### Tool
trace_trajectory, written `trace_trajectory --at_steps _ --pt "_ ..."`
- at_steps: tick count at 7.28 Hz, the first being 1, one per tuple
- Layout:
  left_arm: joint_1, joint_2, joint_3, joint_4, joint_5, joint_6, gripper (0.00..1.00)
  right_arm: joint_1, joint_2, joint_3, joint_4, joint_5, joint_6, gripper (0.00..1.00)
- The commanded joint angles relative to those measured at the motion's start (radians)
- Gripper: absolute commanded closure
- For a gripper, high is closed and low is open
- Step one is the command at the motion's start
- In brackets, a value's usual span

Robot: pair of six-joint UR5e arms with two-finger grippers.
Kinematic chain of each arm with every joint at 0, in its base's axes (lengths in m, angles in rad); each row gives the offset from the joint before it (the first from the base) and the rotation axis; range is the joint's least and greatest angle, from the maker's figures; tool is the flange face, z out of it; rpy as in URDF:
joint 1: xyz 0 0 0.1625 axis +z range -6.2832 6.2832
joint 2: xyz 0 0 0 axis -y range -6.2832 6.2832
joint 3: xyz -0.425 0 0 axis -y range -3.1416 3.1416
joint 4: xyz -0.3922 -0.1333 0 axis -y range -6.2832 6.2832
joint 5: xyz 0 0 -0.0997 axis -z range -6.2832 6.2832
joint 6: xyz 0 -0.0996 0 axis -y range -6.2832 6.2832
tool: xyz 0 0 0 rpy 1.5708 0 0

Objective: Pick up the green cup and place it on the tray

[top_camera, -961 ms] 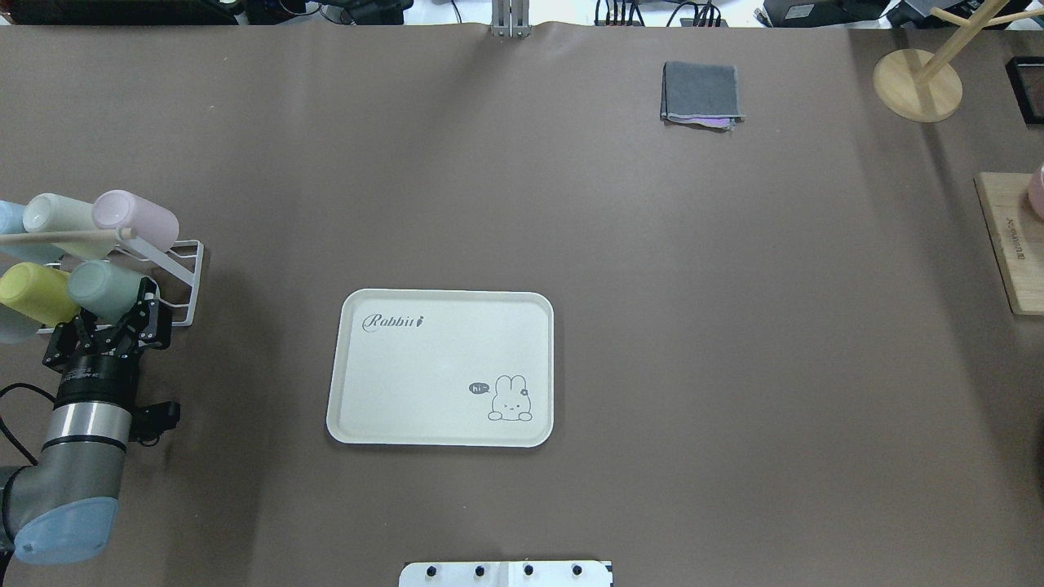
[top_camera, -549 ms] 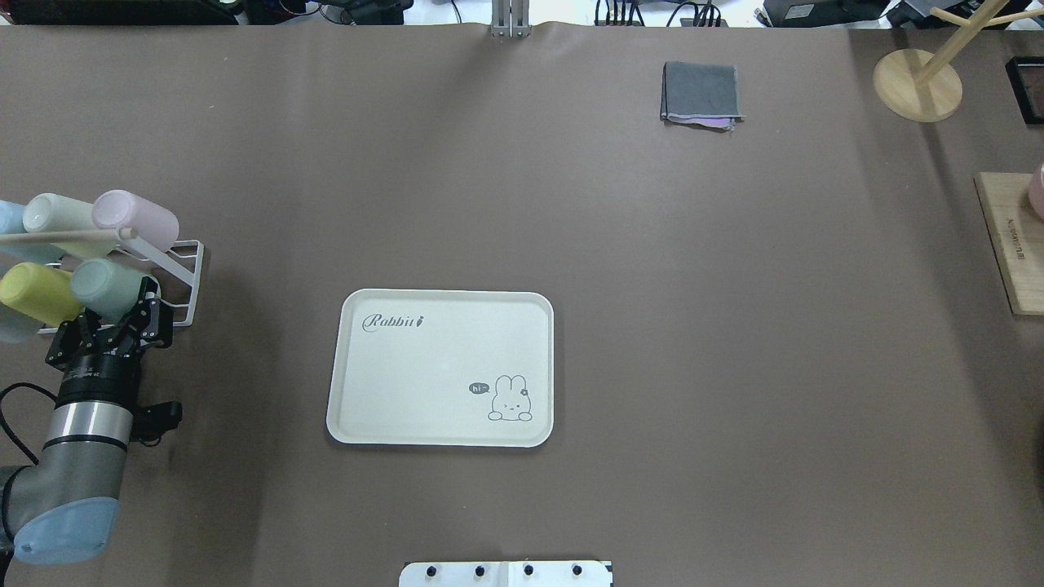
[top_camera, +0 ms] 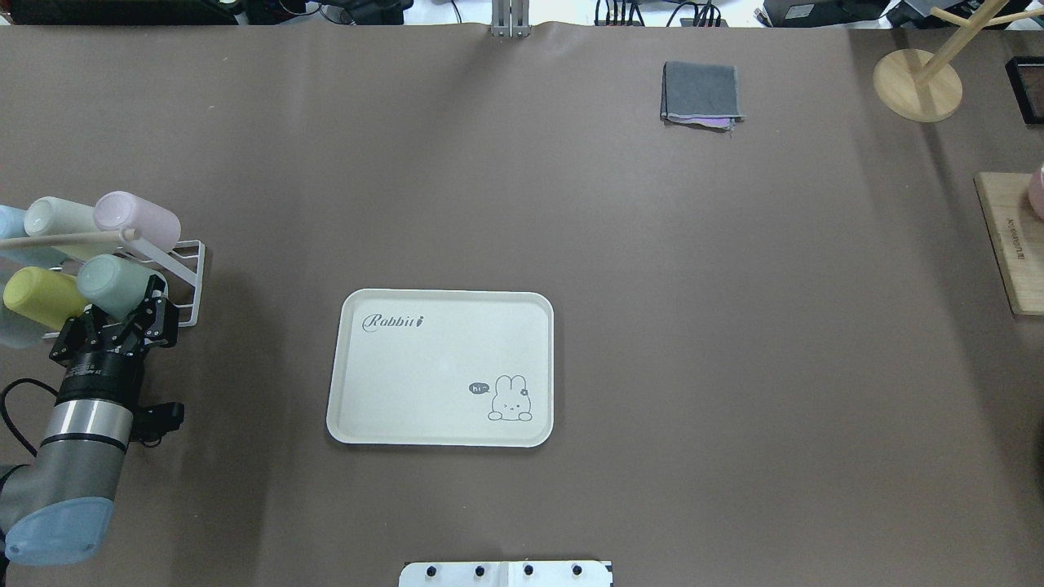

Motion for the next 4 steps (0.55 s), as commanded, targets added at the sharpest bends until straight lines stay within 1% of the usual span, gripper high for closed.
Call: trace_trajectory --at_steps 1,4 --pt "-0.003 -0.001 -0.001 -0.018 0.001 0.034 0.28 0.0 0.0 -0.002 0.0 0.0 -0.001 0.0" --pt "-0.012 -0.001 -0.001 -0.159 0.004 0.19 0.28 0.002 0.0 -0.002 0.0 0.003 -0.001 0.0"
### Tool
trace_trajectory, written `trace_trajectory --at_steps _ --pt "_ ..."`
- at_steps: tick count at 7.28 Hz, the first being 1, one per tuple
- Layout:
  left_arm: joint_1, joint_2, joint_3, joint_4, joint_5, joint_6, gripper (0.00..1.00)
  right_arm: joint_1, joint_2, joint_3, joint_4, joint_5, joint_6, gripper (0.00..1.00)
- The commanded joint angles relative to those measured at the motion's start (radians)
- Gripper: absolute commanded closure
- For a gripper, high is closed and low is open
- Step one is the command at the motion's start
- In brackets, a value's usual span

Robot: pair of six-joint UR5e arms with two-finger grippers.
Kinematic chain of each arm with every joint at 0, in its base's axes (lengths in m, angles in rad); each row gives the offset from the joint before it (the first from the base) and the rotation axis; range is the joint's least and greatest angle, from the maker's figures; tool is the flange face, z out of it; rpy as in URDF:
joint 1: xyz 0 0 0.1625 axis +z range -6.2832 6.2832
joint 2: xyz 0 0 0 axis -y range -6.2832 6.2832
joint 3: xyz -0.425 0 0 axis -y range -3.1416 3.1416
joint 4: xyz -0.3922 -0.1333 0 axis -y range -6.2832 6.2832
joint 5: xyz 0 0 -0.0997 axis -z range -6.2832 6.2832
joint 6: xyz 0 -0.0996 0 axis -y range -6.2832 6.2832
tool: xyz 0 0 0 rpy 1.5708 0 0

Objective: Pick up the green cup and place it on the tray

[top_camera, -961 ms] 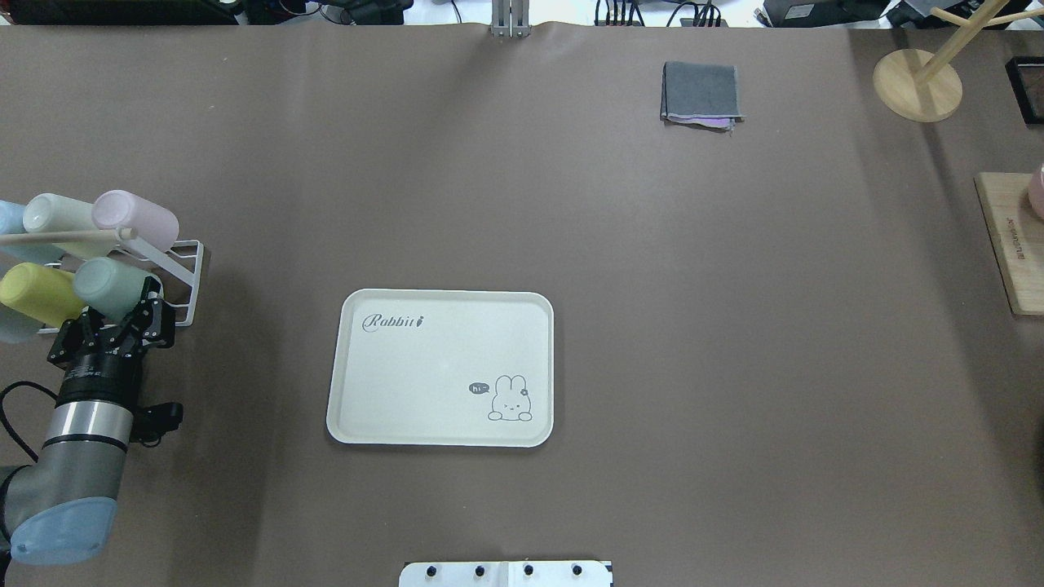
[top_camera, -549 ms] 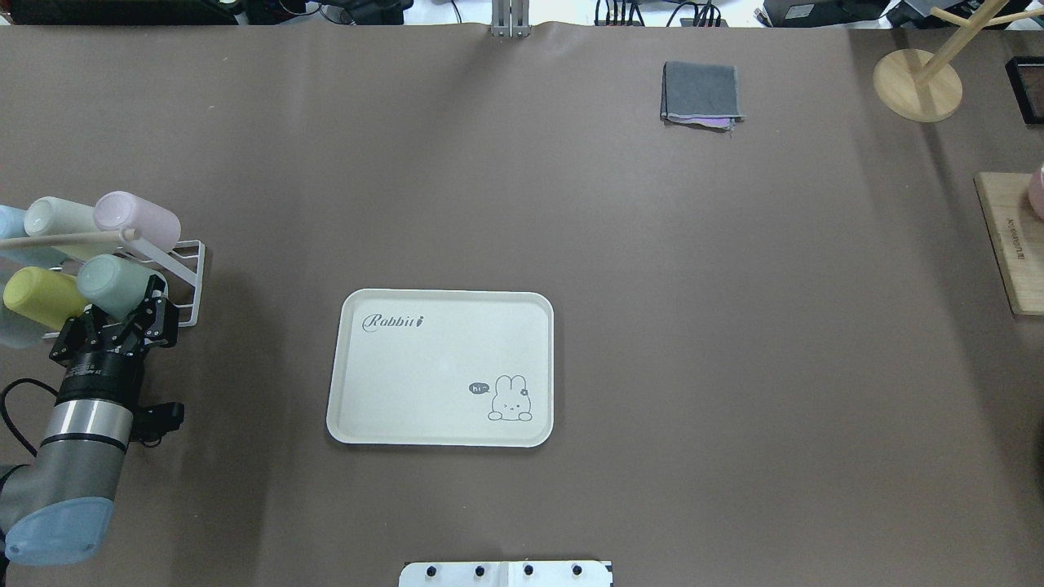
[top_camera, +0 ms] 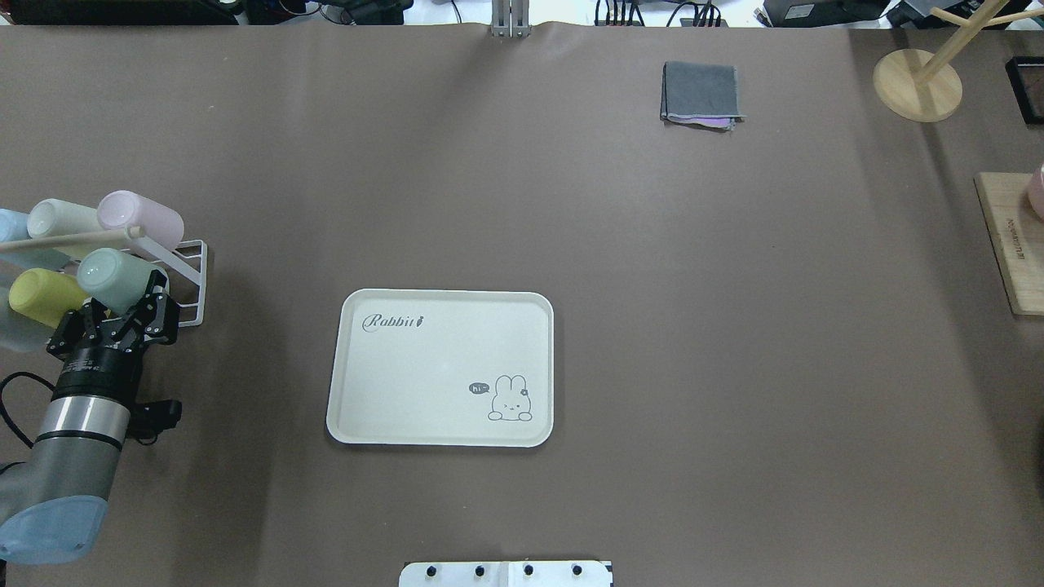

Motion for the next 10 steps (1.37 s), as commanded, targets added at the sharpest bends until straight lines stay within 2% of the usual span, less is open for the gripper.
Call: trace_trajectory --at_steps 1,3,6,10 --pt "-0.008 0.0 0.0 -0.062 0.003 0.057 0.28 0.001 0.0 0.001 0.0 0.005 0.0 0.0" --pt "-0.014 0.0 -0.002 -0.073 0.006 0.06 0.28 0.003 0.0 0.001 0.0 0.005 0.0 0.0" --pt "-0.031 0.002 -0.005 -0.168 0.009 0.141 0.28 0.003 0.0 0.002 0.0 0.004 0.0 0.0" --pt "-0.042 0.005 -0.041 -0.171 0.009 0.143 0.28 0.014 0.0 0.001 0.0 0.007 0.0 0.0"
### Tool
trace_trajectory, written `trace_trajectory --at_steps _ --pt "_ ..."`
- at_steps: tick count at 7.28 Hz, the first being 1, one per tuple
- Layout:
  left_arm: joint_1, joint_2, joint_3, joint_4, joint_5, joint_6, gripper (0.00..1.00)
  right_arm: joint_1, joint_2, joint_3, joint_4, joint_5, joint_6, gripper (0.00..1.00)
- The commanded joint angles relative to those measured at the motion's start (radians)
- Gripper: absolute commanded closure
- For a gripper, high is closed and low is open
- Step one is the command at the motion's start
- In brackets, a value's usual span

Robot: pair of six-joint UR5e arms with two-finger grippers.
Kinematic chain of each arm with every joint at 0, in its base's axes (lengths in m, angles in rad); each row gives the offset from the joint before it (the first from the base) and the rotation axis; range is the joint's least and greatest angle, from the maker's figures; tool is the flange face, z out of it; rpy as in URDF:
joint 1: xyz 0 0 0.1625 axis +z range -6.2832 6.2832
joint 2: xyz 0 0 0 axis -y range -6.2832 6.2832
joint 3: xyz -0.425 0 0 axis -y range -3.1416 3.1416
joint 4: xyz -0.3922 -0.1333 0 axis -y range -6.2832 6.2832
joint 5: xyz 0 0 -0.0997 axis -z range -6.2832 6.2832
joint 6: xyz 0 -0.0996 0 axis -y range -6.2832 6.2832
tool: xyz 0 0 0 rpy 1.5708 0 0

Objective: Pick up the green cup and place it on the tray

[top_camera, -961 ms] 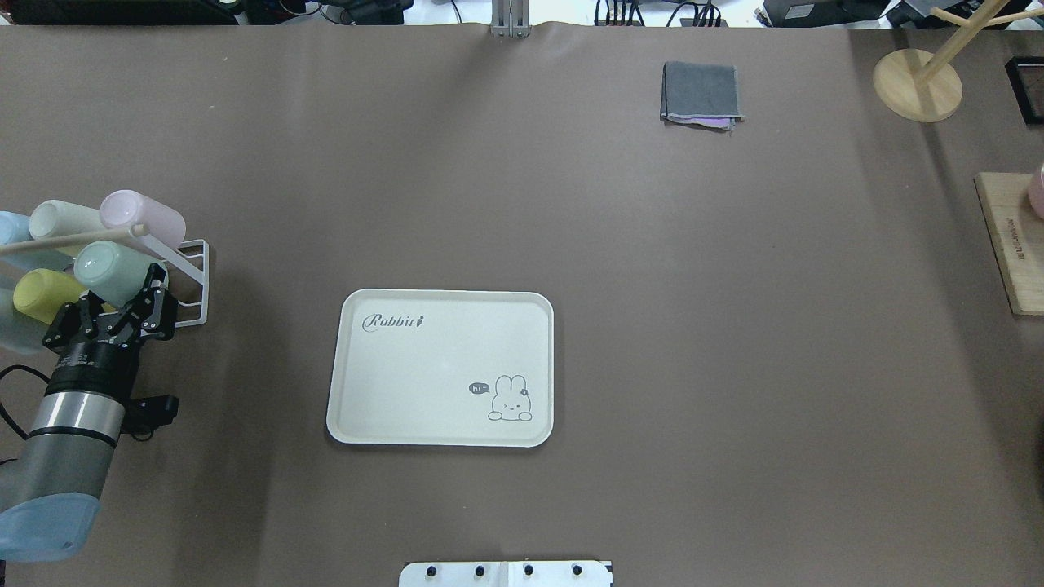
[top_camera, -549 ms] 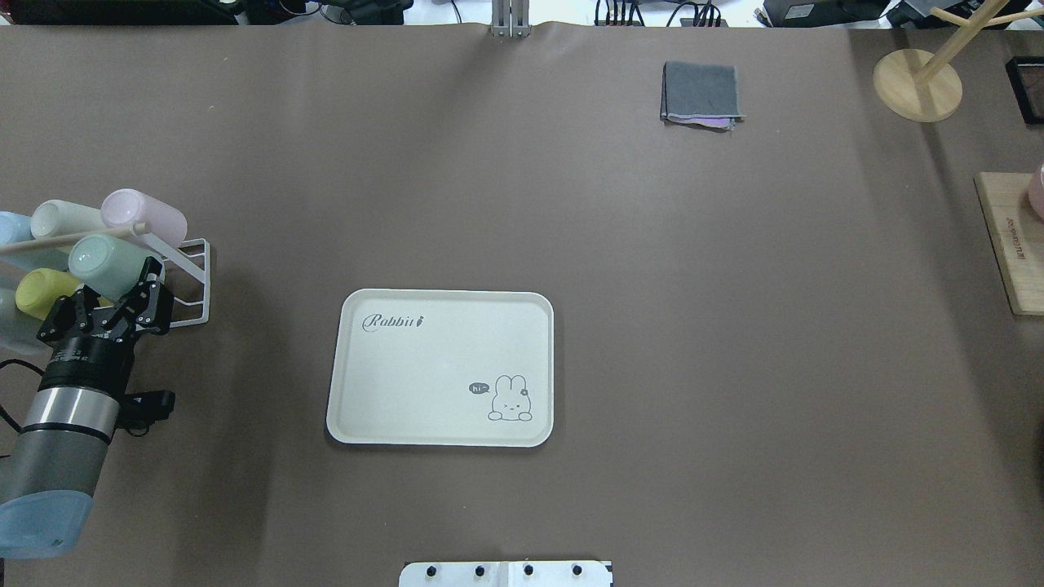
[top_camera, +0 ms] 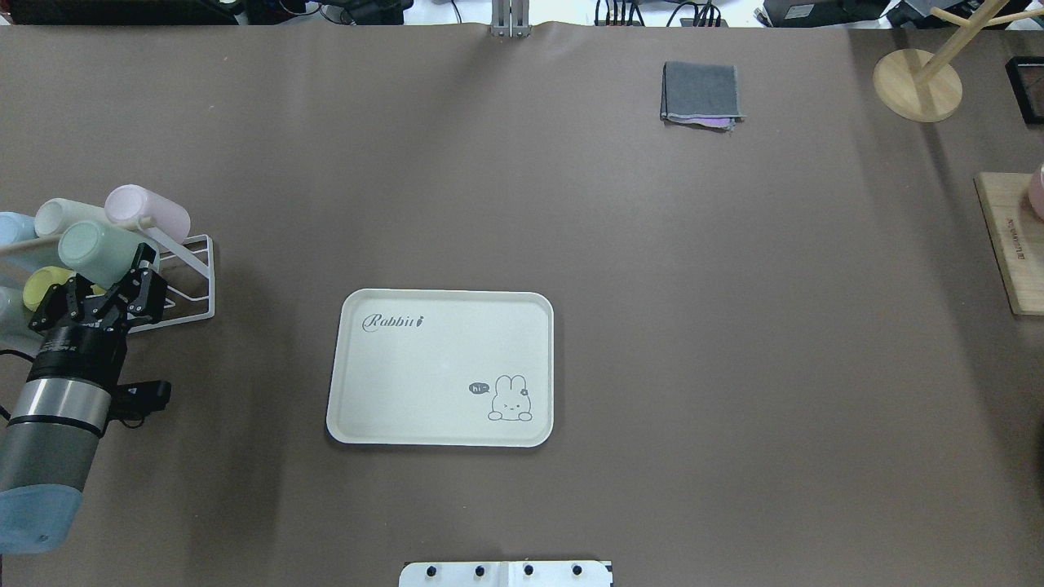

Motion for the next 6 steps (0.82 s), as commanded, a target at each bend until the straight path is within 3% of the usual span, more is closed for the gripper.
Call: trace_trajectory --at_steps 1,6 --pt "-0.003 0.001 -0.022 -0.002 0.002 0.0 0.28 0.004 0.0 -0.002 0.0 -0.002 0.0 0.0" --pt "-0.03 0.003 -0.1 -0.005 0.0 0.048 0.28 0.004 0.002 0.0 0.002 0.001 0.0 0.0"
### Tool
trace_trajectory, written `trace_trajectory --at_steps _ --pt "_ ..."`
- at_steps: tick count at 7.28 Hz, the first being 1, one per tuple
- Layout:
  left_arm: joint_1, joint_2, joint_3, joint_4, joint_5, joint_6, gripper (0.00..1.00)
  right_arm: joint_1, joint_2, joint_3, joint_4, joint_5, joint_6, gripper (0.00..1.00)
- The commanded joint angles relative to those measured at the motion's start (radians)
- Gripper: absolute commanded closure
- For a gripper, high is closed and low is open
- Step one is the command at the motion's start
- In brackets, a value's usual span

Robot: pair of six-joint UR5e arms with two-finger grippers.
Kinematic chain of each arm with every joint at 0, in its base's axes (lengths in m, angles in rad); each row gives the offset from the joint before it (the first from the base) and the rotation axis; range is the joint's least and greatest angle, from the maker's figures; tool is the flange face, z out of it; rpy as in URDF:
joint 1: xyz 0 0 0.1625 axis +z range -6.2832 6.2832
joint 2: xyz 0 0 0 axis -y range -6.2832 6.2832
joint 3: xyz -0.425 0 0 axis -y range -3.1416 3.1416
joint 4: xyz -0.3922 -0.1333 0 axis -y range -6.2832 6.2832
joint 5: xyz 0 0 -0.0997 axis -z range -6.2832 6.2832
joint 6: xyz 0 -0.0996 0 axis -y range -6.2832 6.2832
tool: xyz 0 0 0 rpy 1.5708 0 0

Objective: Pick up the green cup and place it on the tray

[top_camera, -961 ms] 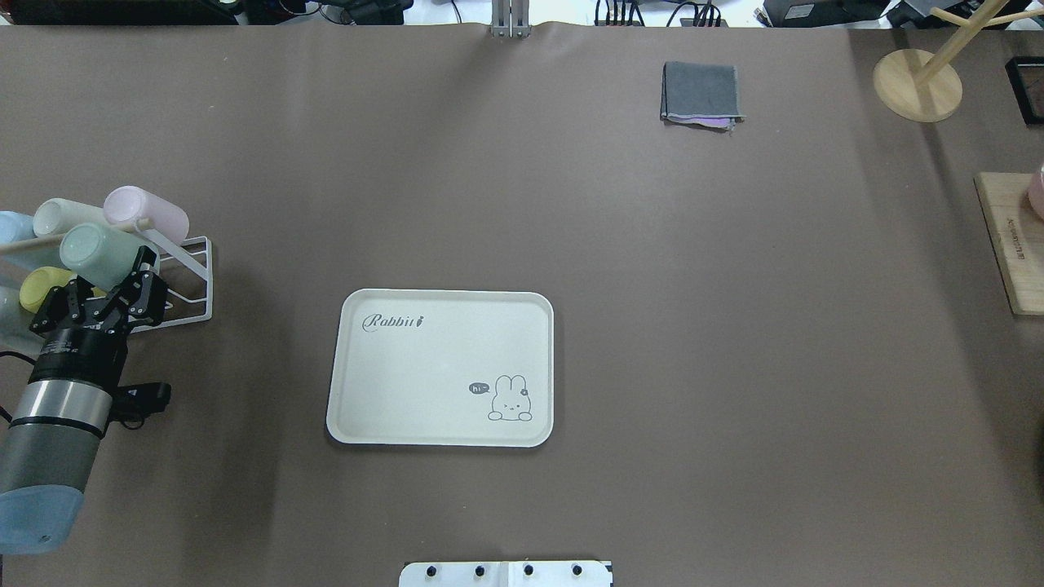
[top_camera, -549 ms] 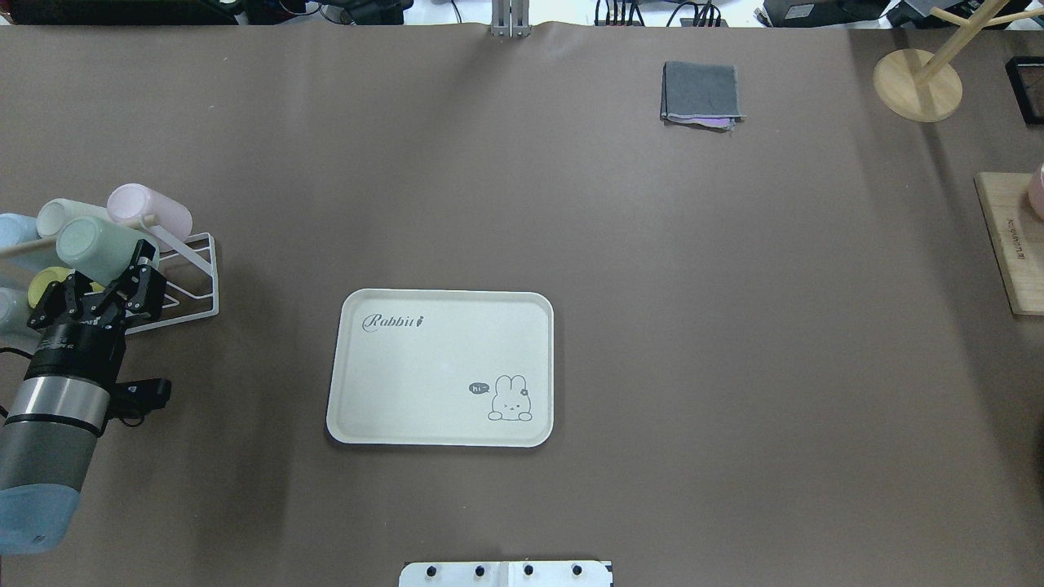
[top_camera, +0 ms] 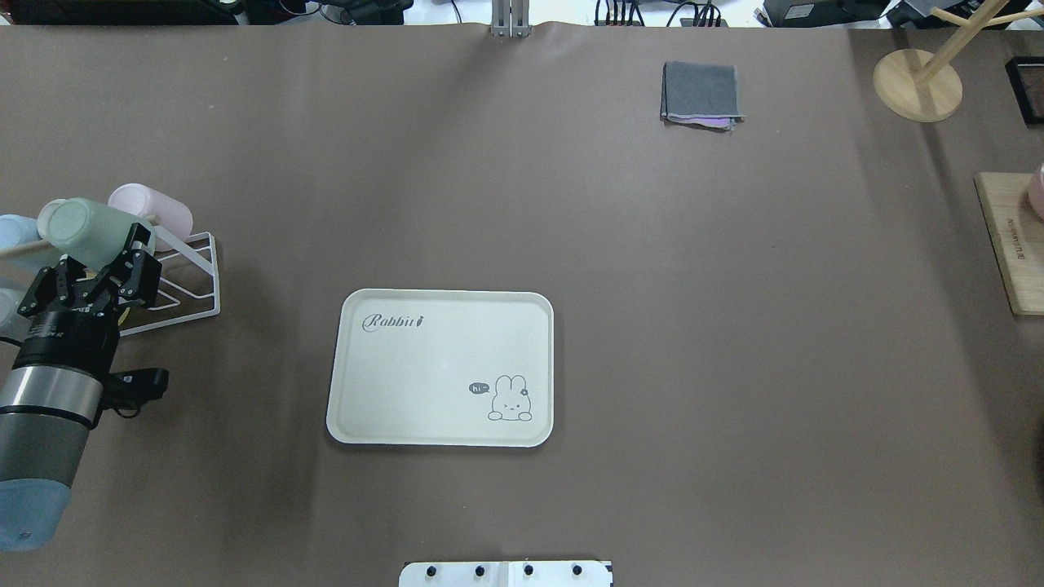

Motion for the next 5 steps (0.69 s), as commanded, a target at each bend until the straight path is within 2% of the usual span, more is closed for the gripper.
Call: trace_trajectory --at_steps 1,2,5 --pt "-0.007 -0.004 -0.022 -0.039 -0.001 -0.001 0.29 0.0 0.002 0.0 0.001 0.001 0.0 0.0" --pt "-0.006 -0.008 -0.021 -0.092 -0.004 -0.031 0.32 0.0 0.007 0.0 -0.002 0.001 0.0 0.0" --pt "0.003 -0.011 -0.024 -0.091 -0.01 -0.357 0.39 0.0 0.007 0.0 -0.003 0.003 0.0 0.0"
